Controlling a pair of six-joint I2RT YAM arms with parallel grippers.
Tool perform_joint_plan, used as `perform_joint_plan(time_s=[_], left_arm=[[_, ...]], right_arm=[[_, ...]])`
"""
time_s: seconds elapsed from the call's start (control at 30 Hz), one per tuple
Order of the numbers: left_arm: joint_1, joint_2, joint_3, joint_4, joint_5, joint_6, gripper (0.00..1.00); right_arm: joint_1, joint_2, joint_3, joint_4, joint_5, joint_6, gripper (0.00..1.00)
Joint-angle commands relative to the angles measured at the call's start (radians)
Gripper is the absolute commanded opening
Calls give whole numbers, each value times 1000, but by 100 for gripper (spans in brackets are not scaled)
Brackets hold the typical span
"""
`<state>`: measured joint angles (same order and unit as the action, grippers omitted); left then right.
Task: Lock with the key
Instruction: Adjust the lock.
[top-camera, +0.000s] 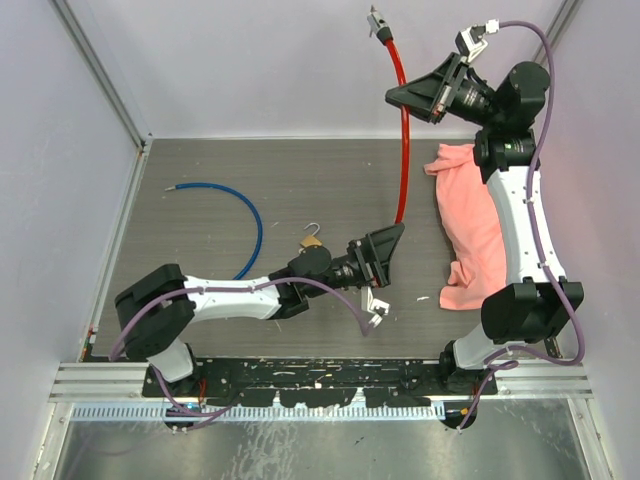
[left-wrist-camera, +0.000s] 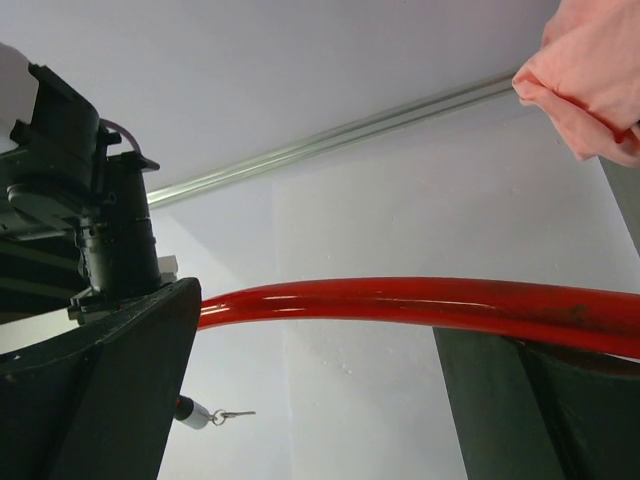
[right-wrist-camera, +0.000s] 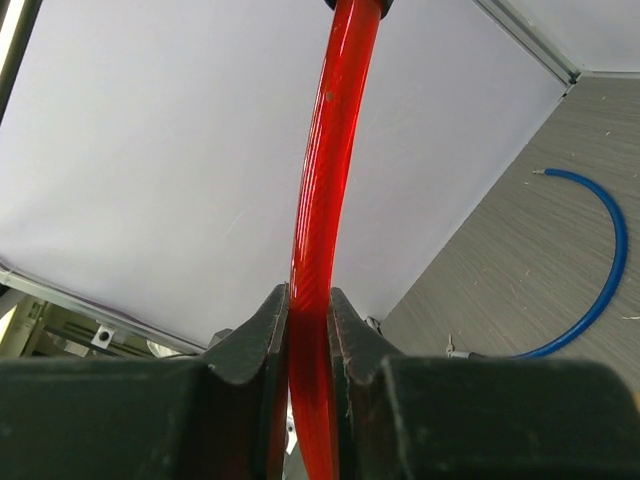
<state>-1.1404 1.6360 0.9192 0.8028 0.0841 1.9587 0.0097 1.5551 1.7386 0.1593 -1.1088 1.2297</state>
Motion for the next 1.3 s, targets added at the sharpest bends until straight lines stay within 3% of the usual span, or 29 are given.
perform_joint_plan(time_s=[0.0,0.23,0.5,0.53,0.6,0.67,0.8,0.87,1.0,1.13,1.27], left_arm=[[-11,26,43,42,37,57,98],[-13,102,105,-34,9,88,98],[-30,126,141,-92,-34,22,99],[-35,119,142,-117,-39,14,92],[-42,109,144,-140,-50,-11,63],[-48,102,145,-148,-64,-42,41],[-73,89,145,-140,-95,-125,3],[-86,79,144,-119,-114,-192,0],[-93,8,132,-138,-125,-428,0],[-87,-124,184,-335,-85,-886,0],[-3,-205,283,-463,95,-1279,0]], right_arm=[[7,-11,39,20,30,-18,1],[19,-1,52,-73,40,-109,1],[24,-22,55,-195,71,-272,1],[25,-23,51,-196,73,-280,1],[24,-26,48,-198,79,-294,1],[24,-31,46,-211,86,-318,1],[24,-46,41,-229,95,-387,1],[23,-64,26,-223,100,-442,1],[22,-113,-71,-143,101,-531,1],[20,-178,-219,12,89,-620,1],[9,-262,-421,300,57,-641,1]])
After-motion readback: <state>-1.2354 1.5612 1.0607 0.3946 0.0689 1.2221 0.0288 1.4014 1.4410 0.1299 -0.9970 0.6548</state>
